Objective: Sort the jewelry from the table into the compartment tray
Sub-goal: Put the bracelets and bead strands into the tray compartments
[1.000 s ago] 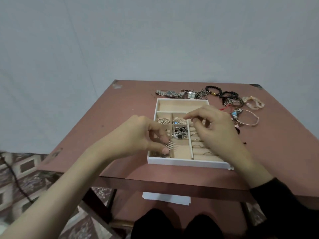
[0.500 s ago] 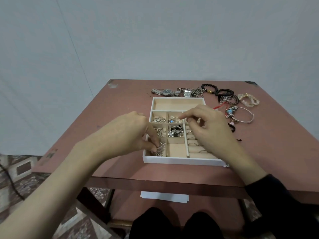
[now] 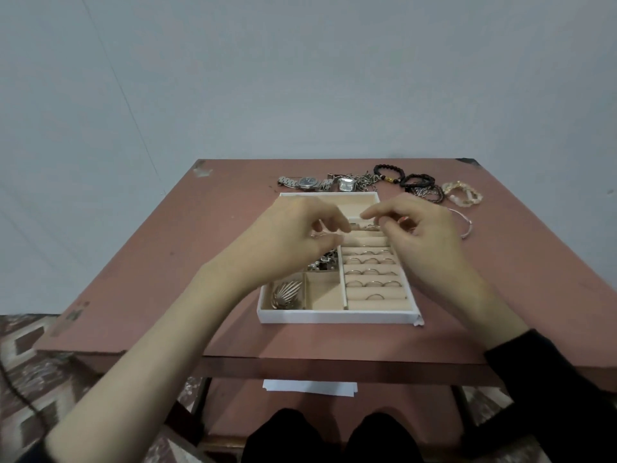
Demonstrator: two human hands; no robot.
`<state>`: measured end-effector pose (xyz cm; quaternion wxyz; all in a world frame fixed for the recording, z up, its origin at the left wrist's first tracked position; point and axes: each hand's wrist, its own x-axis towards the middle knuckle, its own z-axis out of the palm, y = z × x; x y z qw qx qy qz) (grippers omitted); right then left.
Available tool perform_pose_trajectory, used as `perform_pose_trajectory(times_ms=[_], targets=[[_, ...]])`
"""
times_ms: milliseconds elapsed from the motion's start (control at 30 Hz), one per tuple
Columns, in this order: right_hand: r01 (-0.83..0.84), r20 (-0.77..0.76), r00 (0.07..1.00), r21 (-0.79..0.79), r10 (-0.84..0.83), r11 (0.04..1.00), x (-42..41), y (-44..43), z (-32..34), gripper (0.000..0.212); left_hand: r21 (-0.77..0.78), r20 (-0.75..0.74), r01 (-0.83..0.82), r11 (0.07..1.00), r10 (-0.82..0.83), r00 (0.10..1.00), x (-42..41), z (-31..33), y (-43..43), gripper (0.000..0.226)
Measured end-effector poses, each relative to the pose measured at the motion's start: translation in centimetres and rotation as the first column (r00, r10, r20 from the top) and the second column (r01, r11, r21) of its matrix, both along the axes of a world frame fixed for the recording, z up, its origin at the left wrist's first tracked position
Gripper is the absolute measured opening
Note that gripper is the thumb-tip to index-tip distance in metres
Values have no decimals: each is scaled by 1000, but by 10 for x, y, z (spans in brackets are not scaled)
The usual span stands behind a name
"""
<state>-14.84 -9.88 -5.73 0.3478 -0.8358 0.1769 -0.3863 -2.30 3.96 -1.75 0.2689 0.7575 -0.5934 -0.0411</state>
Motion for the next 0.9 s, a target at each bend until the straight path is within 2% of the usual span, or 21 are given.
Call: perform_pose_trajectory(times_ms=[100, 167, 333, 467, 667, 800, 900], targets=[[77, -9, 997, -6, -77, 997, -14, -22, 3, 30, -56, -31, 10, 998, -12, 999, -12, -5, -28, 17], [110, -27, 994, 3, -110, 994, -22, -36, 2, 31, -39, -1, 18, 999, -18, 1000, -17, -7, -45, 20], [166, -113, 978, -88, -176, 982, -36, -60, -12, 34, -20, 35, 62, 998, -61, 997, -21, -9, -75, 20], [140, -202, 963, -194, -179, 971, -39, -59, -12, 20, -15, 72, 63, 998, -62, 996, -22, -7, -83, 26], [139, -213, 954, -313, -213, 939, -37, -64, -15, 29, -42, 83, 54, 998, -50, 995, -20, -10, -88, 27], [57, -266, 952, -327, -149, 943, -35, -61, -16, 13, -49, 74, 26, 998, -23, 997, -19, -9, -90, 27], [68, -295, 938, -356, -181, 932, -36, -62, -19, 22, -50, 68, 32, 998, -28, 997, -20, -8, -92, 24]])
